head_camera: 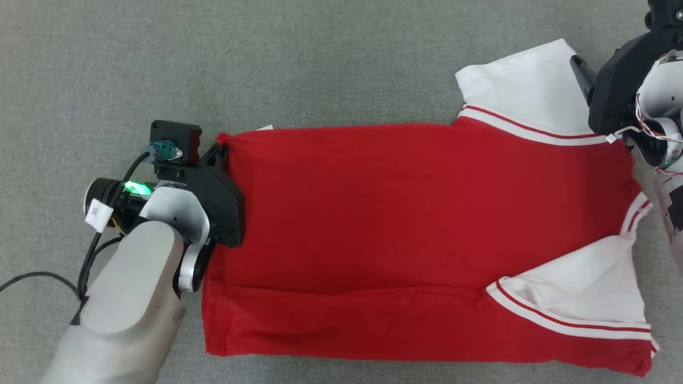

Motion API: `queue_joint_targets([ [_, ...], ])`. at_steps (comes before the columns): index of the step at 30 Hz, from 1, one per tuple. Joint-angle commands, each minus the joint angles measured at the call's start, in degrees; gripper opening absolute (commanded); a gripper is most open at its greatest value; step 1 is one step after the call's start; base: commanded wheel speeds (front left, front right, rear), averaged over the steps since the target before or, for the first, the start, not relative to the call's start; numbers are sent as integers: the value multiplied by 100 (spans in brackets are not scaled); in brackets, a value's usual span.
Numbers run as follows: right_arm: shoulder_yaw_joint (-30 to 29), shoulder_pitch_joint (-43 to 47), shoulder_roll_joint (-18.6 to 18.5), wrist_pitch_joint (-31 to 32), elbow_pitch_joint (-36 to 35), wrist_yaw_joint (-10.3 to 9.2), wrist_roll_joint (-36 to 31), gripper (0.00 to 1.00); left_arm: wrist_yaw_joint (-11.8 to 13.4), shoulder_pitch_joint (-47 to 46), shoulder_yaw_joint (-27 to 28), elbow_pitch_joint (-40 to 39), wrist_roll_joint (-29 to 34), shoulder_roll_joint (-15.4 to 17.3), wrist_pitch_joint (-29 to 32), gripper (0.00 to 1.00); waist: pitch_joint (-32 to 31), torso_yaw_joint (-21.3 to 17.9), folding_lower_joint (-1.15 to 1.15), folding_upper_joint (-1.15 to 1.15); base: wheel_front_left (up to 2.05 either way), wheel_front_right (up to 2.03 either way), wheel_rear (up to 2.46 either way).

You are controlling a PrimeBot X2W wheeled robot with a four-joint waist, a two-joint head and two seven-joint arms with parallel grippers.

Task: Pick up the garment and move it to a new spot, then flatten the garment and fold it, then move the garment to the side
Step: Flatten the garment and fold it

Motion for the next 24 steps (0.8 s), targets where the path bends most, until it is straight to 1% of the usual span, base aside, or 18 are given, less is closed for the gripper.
queue_joint_targets([
  [1,-20,-63,13,2,68,-17,-37,100,-16,193,-80,148,6,10,73,0,129,125,0,-1,0,0,0],
  [6,-85,-217,63,106,426,-17,-145,100,-23,110,-146,136,5,-76,4,0,263,207,0,-1,0,0,0],
  [11,-179,-211,118,50,709,-16,-192,100,-33,4,-119,190,-60,-161,-141,0,301,282,0,-1,0,0,0],
  [12,-196,-224,129,18,739,-16,-191,87,-10,-19,-107,216,-59,-156,-177,0,311,288,0,-1,0,0,0],
  [13,-214,-244,156,-17,767,-16,-171,41,5,-43,-90,234,-67,-152,-202,0,324,288,0,-1,0,0,0],
  [14,-274,-270,173,-90,782,-16,-149,15,22,-64,-80,255,-70,-150,-235,0,337,287,0,-1,0,0,0],
  [15,-337,-297,175,-163,811,-16,-167,0,44,-79,-64,275,-73,-147,-256,0,349,285,0,-1,0,0,0],
  [18,-405,-331,206,-419,844,-17,-274,0,142,-76,11,333,-95,-157,-413,0,352,277,0,-1,0,0,0],
  [20,-470,-343,240,-796,805,-16,-320,0,255,-52,102,388,-98,-175,-643,0,282,252,0,-1,0,0,0],
  [24,-429,-225,326,-1258,658,-17,-176,0,352,5,168,449,-125,-215,-908,0,105,190,0,-1,0,0,0],
])
